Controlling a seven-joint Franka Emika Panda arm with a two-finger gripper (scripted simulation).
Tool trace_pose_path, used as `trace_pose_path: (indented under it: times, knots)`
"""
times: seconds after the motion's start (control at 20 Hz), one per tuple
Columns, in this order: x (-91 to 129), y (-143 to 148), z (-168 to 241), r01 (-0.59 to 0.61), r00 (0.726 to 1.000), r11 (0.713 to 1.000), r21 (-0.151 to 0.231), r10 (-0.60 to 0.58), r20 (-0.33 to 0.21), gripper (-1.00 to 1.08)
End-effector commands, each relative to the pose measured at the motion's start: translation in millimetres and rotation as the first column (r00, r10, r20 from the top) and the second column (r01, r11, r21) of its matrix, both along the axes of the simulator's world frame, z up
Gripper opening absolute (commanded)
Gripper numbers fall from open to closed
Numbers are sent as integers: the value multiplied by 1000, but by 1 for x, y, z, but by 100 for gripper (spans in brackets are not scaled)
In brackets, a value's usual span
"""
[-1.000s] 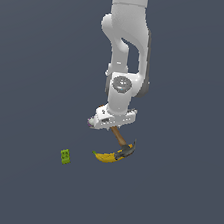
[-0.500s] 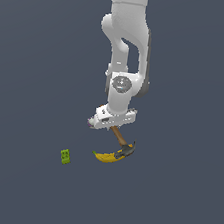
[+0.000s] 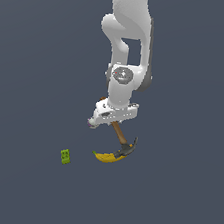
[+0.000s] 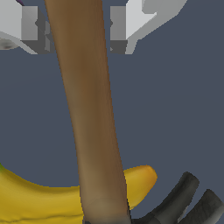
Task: Pick up a designated object from a clutter of objects.
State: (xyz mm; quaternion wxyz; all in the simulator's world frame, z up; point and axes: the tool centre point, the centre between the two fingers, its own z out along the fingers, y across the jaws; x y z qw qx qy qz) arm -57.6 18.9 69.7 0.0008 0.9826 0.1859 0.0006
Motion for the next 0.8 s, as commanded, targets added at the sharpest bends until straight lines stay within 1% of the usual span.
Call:
trace_pose_path:
  times: [0.0,0.3,0.75]
  knots:
    - [-1,0,16,0,1000,1000,0,0,3,-100]
    - [-5,-2,65,-1,1000,1000,1,1,2,-100]
    - [-13,-4,153,-3,1000,1000,2,3,1,-100]
